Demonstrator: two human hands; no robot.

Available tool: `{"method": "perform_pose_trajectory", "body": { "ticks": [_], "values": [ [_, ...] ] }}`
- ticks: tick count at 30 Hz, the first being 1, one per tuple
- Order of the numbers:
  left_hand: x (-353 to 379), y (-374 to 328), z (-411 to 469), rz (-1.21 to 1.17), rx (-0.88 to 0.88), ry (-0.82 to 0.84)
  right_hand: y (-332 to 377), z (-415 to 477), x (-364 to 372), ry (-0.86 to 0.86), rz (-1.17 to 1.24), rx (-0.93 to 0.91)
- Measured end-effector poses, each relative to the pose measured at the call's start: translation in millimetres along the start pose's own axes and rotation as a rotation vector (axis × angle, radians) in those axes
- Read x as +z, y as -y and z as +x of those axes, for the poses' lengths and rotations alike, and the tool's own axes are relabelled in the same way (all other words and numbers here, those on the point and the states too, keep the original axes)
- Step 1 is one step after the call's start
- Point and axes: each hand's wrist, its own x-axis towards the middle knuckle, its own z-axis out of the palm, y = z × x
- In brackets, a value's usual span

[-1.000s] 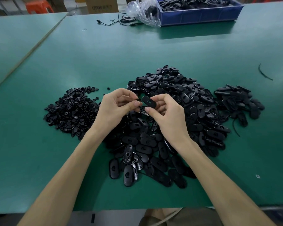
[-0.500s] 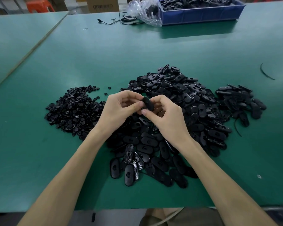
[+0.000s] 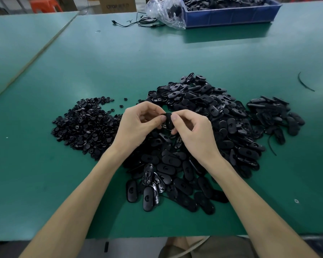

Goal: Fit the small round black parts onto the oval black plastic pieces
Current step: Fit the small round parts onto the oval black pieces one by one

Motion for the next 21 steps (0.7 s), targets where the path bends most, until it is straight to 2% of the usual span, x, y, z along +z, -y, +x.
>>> {"method": "perform_pose_trajectory", "body": {
  "ticks": [6,13,21],
  "values": [
    [0.2,-0.2,-0.3,0.023,-0.021,-0.032,0.7,-0.8,2.4,0.023,0.12,0.017],
    [-1.5,1.2,2.0,-0.024,-0.04,-0.042,0.6,2.6,-0.1,-0.059,0.244,0.061],
    [1.7,-1.5,0.1,-0.04,-0.016,0.0,-3.5,1.3,1.1,-0.061,0.215,0.09]
  ]
}}
